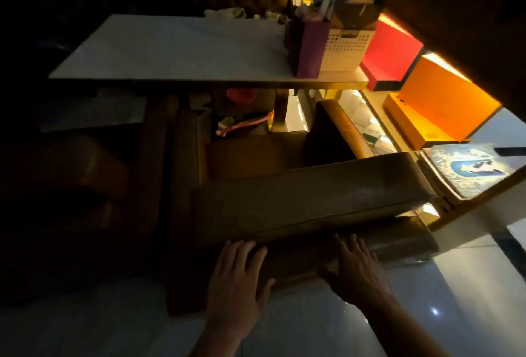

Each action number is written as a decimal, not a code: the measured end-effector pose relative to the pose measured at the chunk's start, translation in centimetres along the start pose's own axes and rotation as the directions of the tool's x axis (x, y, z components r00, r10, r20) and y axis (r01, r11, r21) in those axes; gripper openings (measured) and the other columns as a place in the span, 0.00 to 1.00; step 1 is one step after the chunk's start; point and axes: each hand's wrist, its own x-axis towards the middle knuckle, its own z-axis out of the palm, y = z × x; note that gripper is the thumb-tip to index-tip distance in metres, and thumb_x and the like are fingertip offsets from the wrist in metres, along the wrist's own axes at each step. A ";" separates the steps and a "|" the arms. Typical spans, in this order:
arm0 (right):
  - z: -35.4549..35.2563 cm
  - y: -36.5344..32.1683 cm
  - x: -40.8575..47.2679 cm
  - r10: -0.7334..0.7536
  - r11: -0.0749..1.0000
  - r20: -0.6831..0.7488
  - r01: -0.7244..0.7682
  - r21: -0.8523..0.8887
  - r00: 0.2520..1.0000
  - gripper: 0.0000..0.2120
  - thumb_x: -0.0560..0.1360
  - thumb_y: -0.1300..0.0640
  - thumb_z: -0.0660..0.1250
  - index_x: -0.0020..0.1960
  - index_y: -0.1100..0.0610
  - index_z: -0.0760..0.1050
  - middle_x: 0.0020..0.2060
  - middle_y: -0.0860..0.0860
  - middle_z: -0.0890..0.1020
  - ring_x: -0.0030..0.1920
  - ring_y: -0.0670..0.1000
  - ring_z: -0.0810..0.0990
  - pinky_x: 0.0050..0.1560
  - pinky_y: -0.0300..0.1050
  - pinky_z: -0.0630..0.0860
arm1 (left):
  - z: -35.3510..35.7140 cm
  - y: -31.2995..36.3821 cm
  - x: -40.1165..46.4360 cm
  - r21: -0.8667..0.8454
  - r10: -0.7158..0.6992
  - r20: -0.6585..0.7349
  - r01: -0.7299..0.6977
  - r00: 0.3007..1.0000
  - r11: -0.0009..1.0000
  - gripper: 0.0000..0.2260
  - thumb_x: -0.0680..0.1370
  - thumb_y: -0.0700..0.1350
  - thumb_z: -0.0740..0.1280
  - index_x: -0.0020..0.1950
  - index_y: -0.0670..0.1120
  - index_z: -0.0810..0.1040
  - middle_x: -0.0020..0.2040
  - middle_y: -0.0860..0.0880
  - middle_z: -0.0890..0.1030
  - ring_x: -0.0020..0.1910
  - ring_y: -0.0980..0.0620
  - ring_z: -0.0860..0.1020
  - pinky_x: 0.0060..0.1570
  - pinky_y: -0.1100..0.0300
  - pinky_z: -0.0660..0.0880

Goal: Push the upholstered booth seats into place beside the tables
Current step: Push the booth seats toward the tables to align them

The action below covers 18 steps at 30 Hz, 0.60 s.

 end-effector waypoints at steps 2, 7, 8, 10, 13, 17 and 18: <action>0.5 0.6 1.3 -0.063 0.998 0.021 0.063 -0.003 0.998 0.46 0.72 0.29 0.62 0.80 0.47 0.46 0.80 0.56 0.52 0.79 0.59 0.50 0.76 0.59 0.58 | 0.7 0.8 -0.3 0.019 -0.035 0.000 0.035 0.999 0.999 0.25 0.75 0.63 0.62 0.68 0.52 0.74 0.64 0.49 0.74 0.66 0.46 0.67 0.70 0.50 0.58; 1.4 2.9 2.7 -0.164 0.986 0.070 0.166 -0.020 0.984 0.47 0.73 0.31 0.64 0.80 0.48 0.43 0.80 0.57 0.47 0.79 0.60 0.45 0.77 0.59 0.49 | 3.3 2.9 -0.5 0.002 -0.252 0.105 0.253 0.962 0.967 0.32 0.75 0.68 0.59 0.75 0.55 0.62 0.70 0.51 0.68 0.69 0.46 0.66 0.68 0.49 0.66; 1.3 3.5 3.0 -0.178 0.984 0.064 0.179 -0.022 0.982 0.47 0.73 0.32 0.65 0.80 0.48 0.43 0.80 0.58 0.47 0.79 0.60 0.44 0.77 0.60 0.49 | 3.9 3.2 -0.3 0.005 -0.266 0.123 0.268 0.956 0.963 0.34 0.74 0.68 0.60 0.76 0.56 0.60 0.72 0.51 0.67 0.71 0.46 0.64 0.69 0.49 0.65; 1.5 4.9 3.6 -0.197 0.980 0.059 0.199 -0.022 0.979 0.48 0.72 0.31 0.65 0.80 0.47 0.43 0.80 0.58 0.47 0.79 0.60 0.43 0.78 0.60 0.49 | 4.9 3.9 0.3 0.028 -0.262 0.154 0.261 0.952 0.965 0.36 0.74 0.69 0.60 0.77 0.56 0.56 0.75 0.51 0.63 0.73 0.46 0.60 0.72 0.49 0.60; 2.1 6.6 4.2 -0.211 0.977 0.074 0.214 -0.024 0.975 0.51 0.69 0.29 0.66 0.80 0.47 0.42 0.80 0.57 0.46 0.79 0.60 0.42 0.78 0.61 0.47 | 6.1 4.4 1.1 0.025 -0.266 0.174 0.266 0.948 0.964 0.38 0.73 0.70 0.60 0.78 0.57 0.53 0.77 0.51 0.60 0.75 0.46 0.56 0.74 0.49 0.55; 3.3 7.9 5.1 -0.228 0.972 0.030 0.230 -0.055 0.973 0.54 0.67 0.27 0.67 0.80 0.46 0.41 0.80 0.58 0.45 0.79 0.60 0.40 0.78 0.61 0.45 | 8.0 4.3 0.7 0.023 -0.249 0.126 0.248 0.960 0.968 0.39 0.71 0.69 0.65 0.77 0.55 0.58 0.75 0.50 0.64 0.74 0.46 0.60 0.73 0.47 0.59; 3.7 8.1 5.3 -0.233 0.970 0.013 0.234 -0.066 0.972 0.55 0.66 0.26 0.67 0.80 0.46 0.40 0.80 0.58 0.44 0.79 0.60 0.39 0.78 0.60 0.44 | 8.5 4.1 0.5 0.031 -0.239 0.100 0.238 0.966 0.971 0.40 0.70 0.69 0.66 0.77 0.55 0.59 0.74 0.50 0.65 0.73 0.46 0.61 0.72 0.45 0.60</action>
